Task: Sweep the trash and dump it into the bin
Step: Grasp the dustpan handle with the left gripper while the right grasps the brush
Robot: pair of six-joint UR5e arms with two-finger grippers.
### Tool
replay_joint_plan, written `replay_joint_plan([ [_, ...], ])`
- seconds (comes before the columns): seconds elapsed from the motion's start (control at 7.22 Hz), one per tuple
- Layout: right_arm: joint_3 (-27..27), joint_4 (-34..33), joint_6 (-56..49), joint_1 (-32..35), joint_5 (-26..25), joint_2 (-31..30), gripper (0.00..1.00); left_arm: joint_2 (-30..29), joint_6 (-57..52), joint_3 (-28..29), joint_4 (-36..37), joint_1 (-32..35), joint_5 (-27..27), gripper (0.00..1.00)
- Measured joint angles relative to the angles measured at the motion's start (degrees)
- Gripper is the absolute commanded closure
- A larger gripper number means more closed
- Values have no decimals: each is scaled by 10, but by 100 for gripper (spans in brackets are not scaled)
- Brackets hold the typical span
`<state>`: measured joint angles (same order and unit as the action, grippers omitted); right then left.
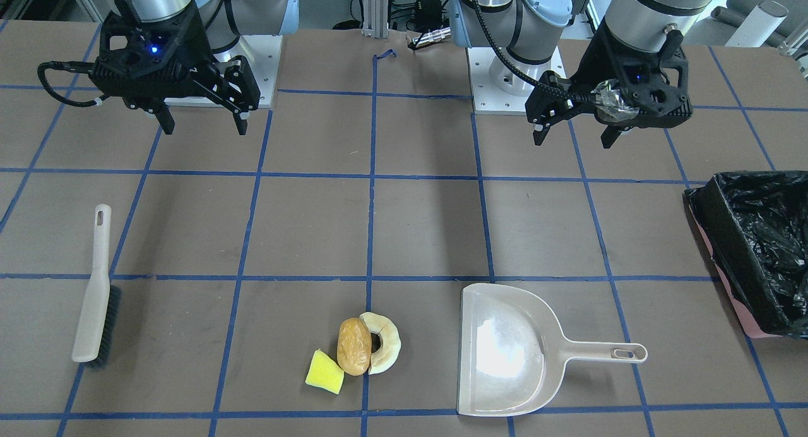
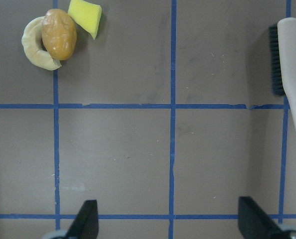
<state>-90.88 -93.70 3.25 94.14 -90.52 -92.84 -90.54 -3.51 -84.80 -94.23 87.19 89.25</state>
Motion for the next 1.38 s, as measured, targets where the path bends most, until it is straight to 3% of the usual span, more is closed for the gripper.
replay_joint_plan([
  [0.69, -4, -1, -1, -1, 2, 4, 0, -10, -40, 1, 3, -3, -3, 0],
  [1.11, -6, 2, 0, -15, -4, 5, 0, -17, -187, 1, 6, -16, 0, 0],
  [1.38, -7, 8, -22, -68, -6, 10, 0, -22, -336, 0, 6, -46, -1, 0],
])
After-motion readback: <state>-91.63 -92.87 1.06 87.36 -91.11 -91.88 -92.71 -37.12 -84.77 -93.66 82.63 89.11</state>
